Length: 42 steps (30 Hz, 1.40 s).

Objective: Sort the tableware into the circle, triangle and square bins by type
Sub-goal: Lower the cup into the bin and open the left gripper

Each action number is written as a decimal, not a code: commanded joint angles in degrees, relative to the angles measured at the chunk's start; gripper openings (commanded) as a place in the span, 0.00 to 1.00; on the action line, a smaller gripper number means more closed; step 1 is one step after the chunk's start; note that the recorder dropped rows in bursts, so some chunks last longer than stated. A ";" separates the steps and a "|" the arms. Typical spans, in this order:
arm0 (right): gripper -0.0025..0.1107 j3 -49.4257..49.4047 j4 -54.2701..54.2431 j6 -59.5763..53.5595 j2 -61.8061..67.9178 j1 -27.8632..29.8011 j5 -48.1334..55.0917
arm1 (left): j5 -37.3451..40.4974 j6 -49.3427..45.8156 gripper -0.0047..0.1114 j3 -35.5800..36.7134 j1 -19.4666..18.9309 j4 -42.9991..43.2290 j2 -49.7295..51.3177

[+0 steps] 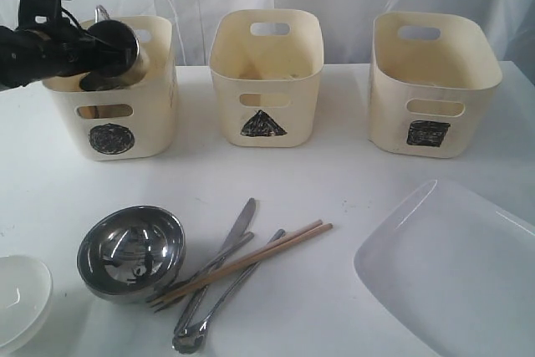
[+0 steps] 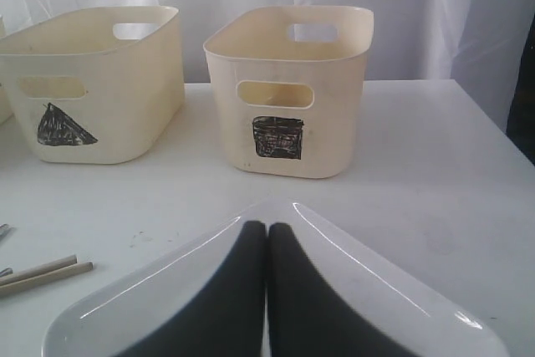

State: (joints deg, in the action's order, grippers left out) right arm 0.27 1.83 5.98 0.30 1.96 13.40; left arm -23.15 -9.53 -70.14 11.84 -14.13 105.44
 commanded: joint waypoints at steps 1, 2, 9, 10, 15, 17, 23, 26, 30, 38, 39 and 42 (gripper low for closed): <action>0.02 -0.27 0.13 0.19 -0.30 -0.27 -0.18 | 1.76 0.73 0.09 -1.34 0.25 0.87 0.46; 0.02 -0.27 0.13 0.19 -0.30 -0.27 -0.18 | 1.76 0.73 0.12 -1.37 0.25 0.87 0.46; 0.02 -0.27 0.13 0.19 -0.30 -0.27 -0.18 | 1.87 3.64 0.45 -1.37 0.25 0.87 0.46; 0.02 -0.27 0.13 0.19 -0.30 -0.27 -0.18 | 1.87 4.66 0.48 -1.37 0.25 0.87 0.46; 0.02 -0.27 0.13 0.19 -0.30 -0.27 -0.18 | 1.87 7.48 0.55 -1.37 0.25 0.87 0.46; 0.02 -0.27 0.13 0.19 -0.30 -0.27 -0.18 | 2.12 8.33 0.55 -1.37 0.25 0.87 0.19; 0.02 -0.27 0.13 0.19 -0.30 -0.27 -0.18 | 2.37 8.06 0.55 -1.37 0.25 0.87 -3.59; 0.02 -0.27 0.13 0.19 -0.30 -0.27 -0.18 | 4.15 8.06 0.55 -1.37 0.25 0.87 -6.94; 0.02 -0.27 0.13 0.19 -0.30 -0.27 -0.18 | 12.66 4.83 0.55 -1.37 0.25 0.87 -11.89; 0.02 -0.27 0.13 0.19 -0.30 -0.27 -0.18 | 41.08 3.01 0.55 -1.37 0.25 0.87 -21.42; 0.02 -0.27 0.13 0.19 -0.30 -0.27 -0.18 | 45.21 3.01 0.55 -1.37 0.25 0.87 -22.20; 0.02 -0.27 0.13 0.19 -0.30 -0.27 -0.18 | 56.96 3.01 0.55 -1.37 0.25 0.87 -23.14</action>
State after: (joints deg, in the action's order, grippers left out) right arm 0.27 1.83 5.98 0.30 1.96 13.40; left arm 22.01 -6.29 -71.13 11.84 -13.39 83.55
